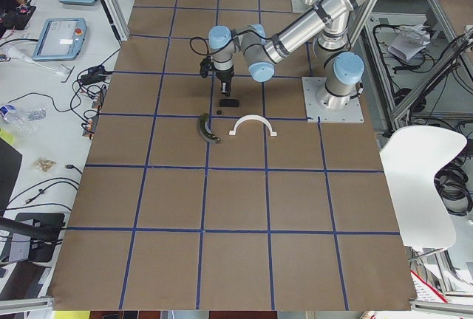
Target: Place bearing gear from tray to pile
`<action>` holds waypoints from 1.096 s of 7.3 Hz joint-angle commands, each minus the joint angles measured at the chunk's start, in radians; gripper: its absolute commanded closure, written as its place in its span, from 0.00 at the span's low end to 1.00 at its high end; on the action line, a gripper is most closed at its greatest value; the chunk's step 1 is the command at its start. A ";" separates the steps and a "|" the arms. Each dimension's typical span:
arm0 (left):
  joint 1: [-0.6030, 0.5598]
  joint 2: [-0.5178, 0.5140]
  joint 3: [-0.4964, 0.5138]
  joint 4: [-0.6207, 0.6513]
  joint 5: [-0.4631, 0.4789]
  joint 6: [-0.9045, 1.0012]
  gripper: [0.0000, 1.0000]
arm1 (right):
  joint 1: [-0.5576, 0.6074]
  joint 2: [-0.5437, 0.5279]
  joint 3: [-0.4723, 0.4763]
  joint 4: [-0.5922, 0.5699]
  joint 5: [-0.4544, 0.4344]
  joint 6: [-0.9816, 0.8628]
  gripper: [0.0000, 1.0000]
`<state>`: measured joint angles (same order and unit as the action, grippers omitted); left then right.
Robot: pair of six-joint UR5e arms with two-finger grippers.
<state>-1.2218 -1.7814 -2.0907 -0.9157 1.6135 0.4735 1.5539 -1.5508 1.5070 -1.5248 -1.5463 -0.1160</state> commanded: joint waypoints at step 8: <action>0.097 -0.041 -0.009 0.012 0.002 0.086 0.00 | 0.000 0.000 0.001 0.000 0.000 -0.001 0.00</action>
<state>-1.1242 -1.8217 -2.1024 -0.8968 1.6134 0.5606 1.5539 -1.5509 1.5079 -1.5248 -1.5462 -0.1166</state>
